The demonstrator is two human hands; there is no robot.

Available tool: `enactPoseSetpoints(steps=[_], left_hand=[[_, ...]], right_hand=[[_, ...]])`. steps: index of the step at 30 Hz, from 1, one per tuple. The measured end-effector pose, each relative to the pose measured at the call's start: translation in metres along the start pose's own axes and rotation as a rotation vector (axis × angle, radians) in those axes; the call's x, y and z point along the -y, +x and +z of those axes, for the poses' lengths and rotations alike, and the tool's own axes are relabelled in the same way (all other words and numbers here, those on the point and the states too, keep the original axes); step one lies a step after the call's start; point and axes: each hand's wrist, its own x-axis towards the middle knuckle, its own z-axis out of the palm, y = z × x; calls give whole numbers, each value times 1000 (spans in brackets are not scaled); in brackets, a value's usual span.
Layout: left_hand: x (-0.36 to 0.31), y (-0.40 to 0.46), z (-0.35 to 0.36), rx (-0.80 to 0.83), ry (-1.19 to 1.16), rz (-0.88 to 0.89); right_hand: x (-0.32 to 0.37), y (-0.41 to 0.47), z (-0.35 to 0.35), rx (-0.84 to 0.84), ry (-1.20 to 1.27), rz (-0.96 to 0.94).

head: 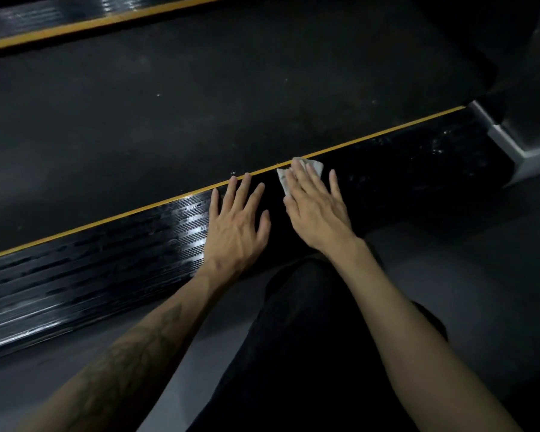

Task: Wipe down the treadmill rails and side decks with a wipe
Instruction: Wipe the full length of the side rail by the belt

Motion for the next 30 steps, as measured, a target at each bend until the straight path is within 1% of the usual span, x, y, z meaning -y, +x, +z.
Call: enactPoseSetpoints(steps=[3, 7, 9, 15, 16, 18, 20, 22, 25, 27, 28, 30], left_hand=[[-1, 0, 0, 0, 19, 10], [-1, 0, 1, 0, 32, 17], [-1, 1, 1, 6, 38, 16], [-3, 1, 3, -3, 41, 2], [-4, 1, 3, -8, 39, -7], [-4, 2, 4, -11, 32, -18], [-6, 1, 5, -12, 34, -32], [-11, 1, 6, -17, 46, -55], [-19, 2, 7, -35, 47, -116], [-22, 3, 8, -55, 36, -140], [-23, 3, 8, -66, 30, -139], [-23, 2, 10, -77, 26, -136]], right_hand=[[12, -14, 8, -39, 10, 30], [19, 0, 4, 8, 19, -61], [16, 13, -1, 21, -2, -71], [17, 4, 10, -47, -32, 68], [21, 1, 12, -44, -29, 60], [25, 3, 13, -25, 7, -18], [22, 13, 9, -7, 17, -108], [10, 22, 6, 2, 1, -148], [-5, 19, 6, -38, 7, -70], [-3, 12, 9, -54, 10, -14], [1, 9, 11, -48, 9, -12], [11, 9, 13, -11, 3, -67]])
